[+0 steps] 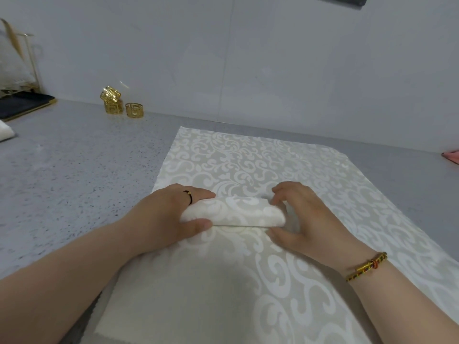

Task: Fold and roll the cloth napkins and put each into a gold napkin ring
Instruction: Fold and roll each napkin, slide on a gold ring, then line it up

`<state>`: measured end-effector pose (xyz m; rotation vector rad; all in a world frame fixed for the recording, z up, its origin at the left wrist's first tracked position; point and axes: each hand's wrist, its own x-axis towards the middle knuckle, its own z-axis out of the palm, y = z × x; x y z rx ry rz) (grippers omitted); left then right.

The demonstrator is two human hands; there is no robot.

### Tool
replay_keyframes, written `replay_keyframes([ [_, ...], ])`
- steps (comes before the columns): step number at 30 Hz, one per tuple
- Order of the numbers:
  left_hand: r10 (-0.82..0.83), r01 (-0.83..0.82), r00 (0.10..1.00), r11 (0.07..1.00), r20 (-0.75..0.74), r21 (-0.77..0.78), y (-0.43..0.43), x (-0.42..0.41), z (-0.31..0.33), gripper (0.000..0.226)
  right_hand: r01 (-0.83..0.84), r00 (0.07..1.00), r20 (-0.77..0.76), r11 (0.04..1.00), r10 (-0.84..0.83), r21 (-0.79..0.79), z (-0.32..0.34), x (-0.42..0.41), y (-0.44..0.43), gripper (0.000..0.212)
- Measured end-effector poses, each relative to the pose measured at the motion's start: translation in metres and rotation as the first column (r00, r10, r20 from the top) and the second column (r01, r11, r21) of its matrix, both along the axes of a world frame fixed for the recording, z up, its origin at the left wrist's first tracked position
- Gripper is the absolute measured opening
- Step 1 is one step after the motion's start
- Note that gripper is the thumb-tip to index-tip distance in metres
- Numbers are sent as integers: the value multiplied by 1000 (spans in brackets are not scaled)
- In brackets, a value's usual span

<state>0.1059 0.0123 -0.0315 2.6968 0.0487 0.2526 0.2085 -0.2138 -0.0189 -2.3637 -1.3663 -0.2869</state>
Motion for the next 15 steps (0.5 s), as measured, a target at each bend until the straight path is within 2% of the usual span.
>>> replay_keyframes([
  [2,-1,1,1000,1000,-5,-2,0,-1,0,54,-16,994,105,1000,17,-11,0,-1,-1,28],
  [7,-16,16,1000,1000,-18,10,-2,-1,2,53,25,993,117,995,-14,-94,8,-7,4,10],
  [9,-26,26,999,999,-24,20,-2,-1,2,53,76,996,56,986,-68,-147,14,-7,7,8],
  [12,-37,39,999,998,-33,42,-1,-1,2,54,42,996,-73,974,-59,-221,23,0,9,10],
  [15,-45,46,999,997,-29,57,-1,-1,3,54,58,966,-222,948,-132,-314,33,9,14,11],
])
